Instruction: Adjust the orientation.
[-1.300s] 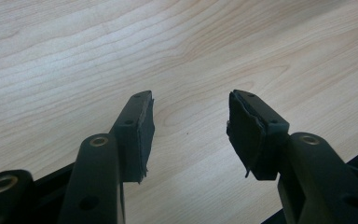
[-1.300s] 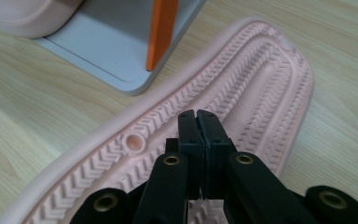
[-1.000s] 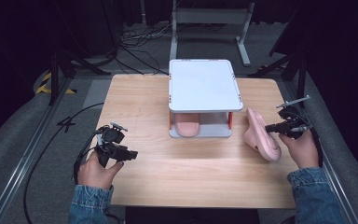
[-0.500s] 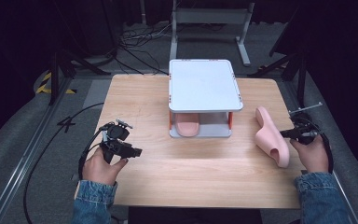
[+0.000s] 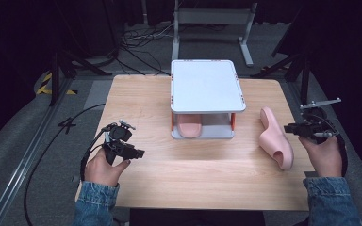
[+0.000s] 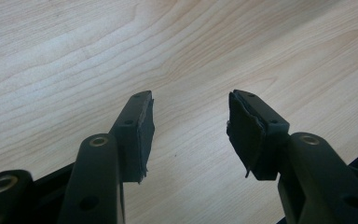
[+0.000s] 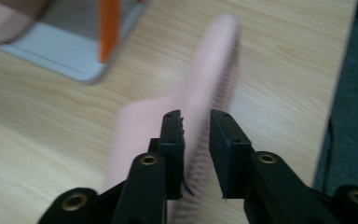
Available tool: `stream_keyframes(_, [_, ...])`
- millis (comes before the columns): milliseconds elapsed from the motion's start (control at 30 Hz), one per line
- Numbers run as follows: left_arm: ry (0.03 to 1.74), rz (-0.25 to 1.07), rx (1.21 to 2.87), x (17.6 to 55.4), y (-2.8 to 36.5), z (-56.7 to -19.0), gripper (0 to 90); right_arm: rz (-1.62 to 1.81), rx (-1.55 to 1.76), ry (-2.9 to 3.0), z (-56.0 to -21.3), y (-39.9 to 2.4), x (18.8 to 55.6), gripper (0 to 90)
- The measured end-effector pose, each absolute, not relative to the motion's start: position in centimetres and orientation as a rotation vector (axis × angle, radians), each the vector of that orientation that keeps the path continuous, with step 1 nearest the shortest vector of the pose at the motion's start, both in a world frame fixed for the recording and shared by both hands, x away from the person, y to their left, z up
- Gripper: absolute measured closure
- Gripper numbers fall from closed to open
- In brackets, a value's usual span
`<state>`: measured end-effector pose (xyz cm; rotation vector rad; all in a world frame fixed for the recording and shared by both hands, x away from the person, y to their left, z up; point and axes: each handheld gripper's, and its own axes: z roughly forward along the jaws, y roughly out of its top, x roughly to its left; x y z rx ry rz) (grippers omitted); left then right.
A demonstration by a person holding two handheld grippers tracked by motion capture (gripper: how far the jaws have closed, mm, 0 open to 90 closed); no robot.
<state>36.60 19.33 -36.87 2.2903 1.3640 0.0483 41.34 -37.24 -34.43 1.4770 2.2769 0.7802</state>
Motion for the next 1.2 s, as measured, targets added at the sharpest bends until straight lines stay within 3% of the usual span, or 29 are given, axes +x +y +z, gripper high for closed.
stream_keyframes(200, [1.367,0.054,2.295,36.3,19.5,-37.1,50.2,0.696,1.406,2.395,-35.3,-34.1,42.3,85.6])
stream_keyframes(400, [1.369,0.034,2.307,36.4,19.1,-37.5,50.1,0.599,1.427,2.411,-36.5,-33.8,43.0,87.6])
stream_keyframes(833, [1.348,0.015,2.321,37.2,18.3,-37.6,50.1,0.526,1.586,2.184,-36.0,-38.7,42.0,87.9])
stream_keyframes(1200, [1.344,-0.002,2.333,37.9,17.8,-37.8,50.1,0.574,1.779,2.141,-38.3,-43.8,41.5,89.7])
